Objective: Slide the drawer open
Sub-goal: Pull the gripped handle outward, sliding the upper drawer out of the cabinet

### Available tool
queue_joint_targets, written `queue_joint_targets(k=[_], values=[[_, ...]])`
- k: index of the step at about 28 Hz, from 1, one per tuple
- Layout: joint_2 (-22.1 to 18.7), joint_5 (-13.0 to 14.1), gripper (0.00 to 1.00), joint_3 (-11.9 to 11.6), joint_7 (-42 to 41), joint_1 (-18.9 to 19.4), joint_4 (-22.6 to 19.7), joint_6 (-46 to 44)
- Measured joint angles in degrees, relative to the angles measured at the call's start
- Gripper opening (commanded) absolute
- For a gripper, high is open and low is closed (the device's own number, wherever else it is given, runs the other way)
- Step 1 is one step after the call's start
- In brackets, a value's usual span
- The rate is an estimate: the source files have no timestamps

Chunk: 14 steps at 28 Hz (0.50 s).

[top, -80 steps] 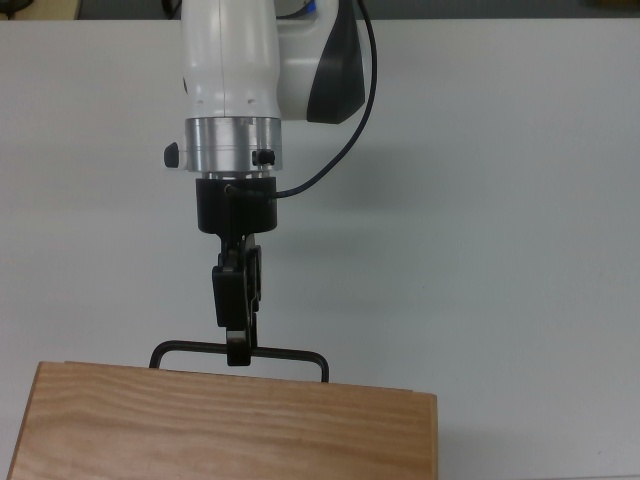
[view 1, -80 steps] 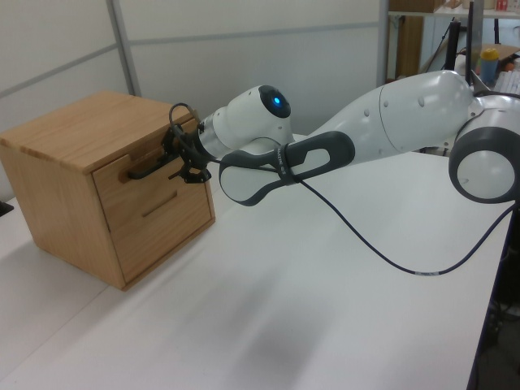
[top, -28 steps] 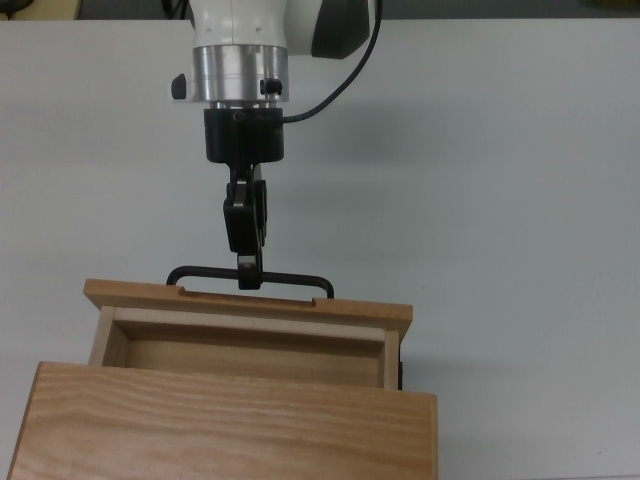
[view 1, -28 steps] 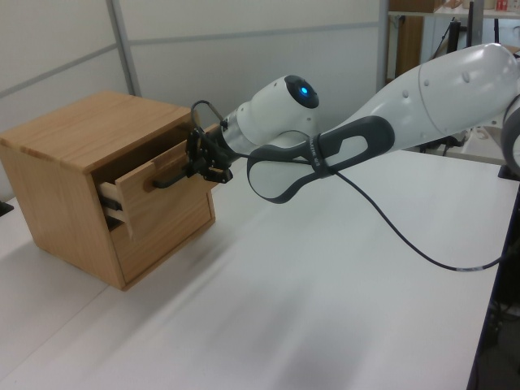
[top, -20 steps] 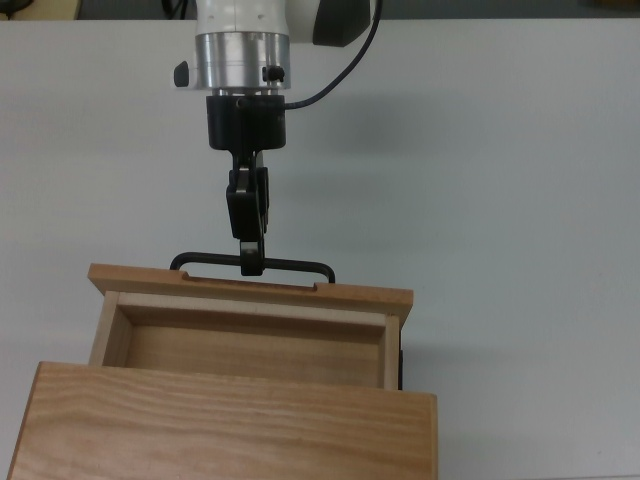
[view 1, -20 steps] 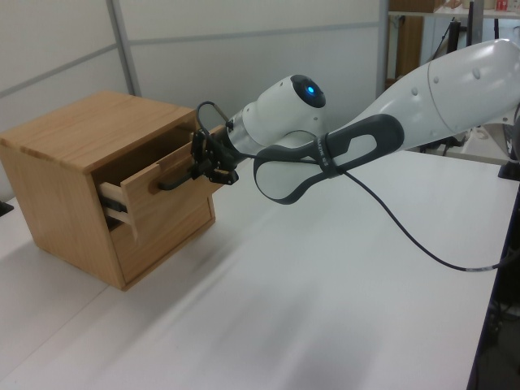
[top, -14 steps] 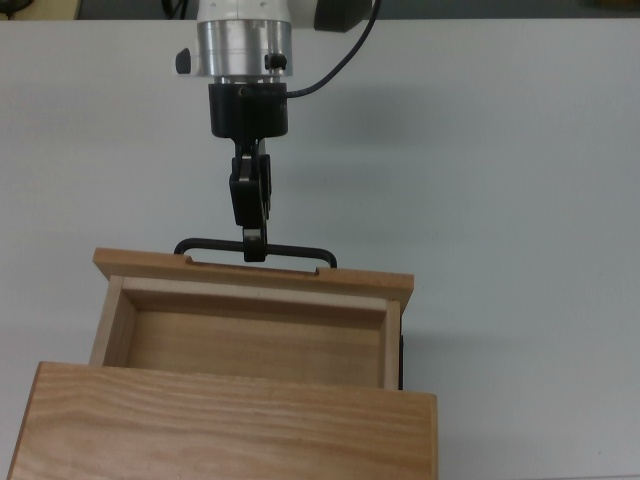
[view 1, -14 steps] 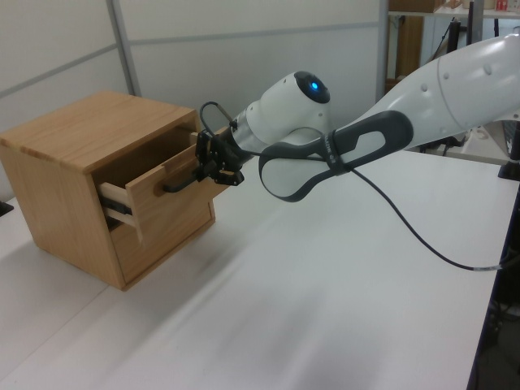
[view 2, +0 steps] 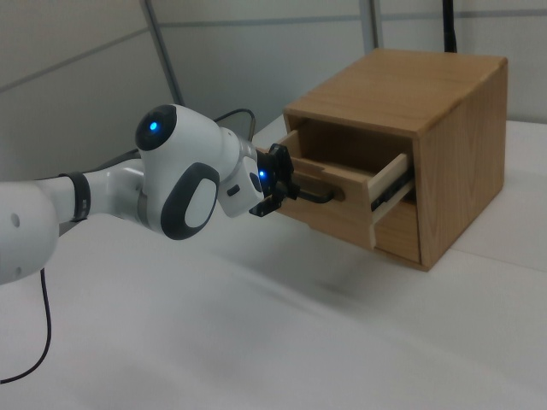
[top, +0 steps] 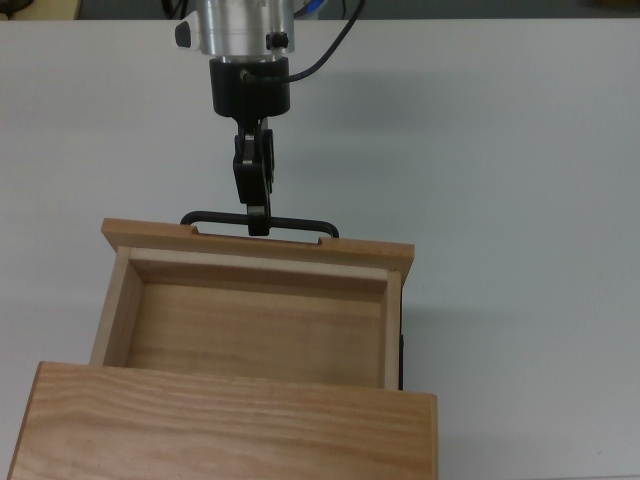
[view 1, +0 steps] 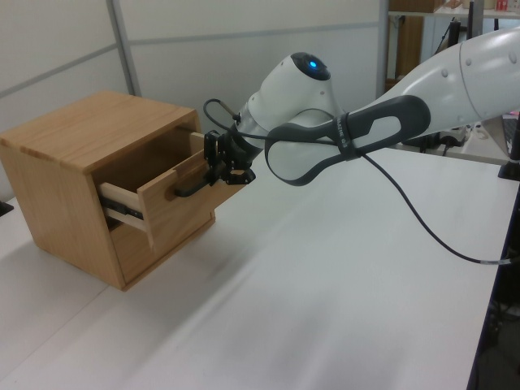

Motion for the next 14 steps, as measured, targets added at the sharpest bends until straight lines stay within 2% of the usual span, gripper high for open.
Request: queue_joint_targets(k=[6, 14], values=[[-2.31, 0.0, 0.0, -0.01, 0.12, 0.0, -0.08, -7.76], [-3.46, 0.0, 0.0, -0.03, 0.15, 0.01, -1.15, -14.65]])
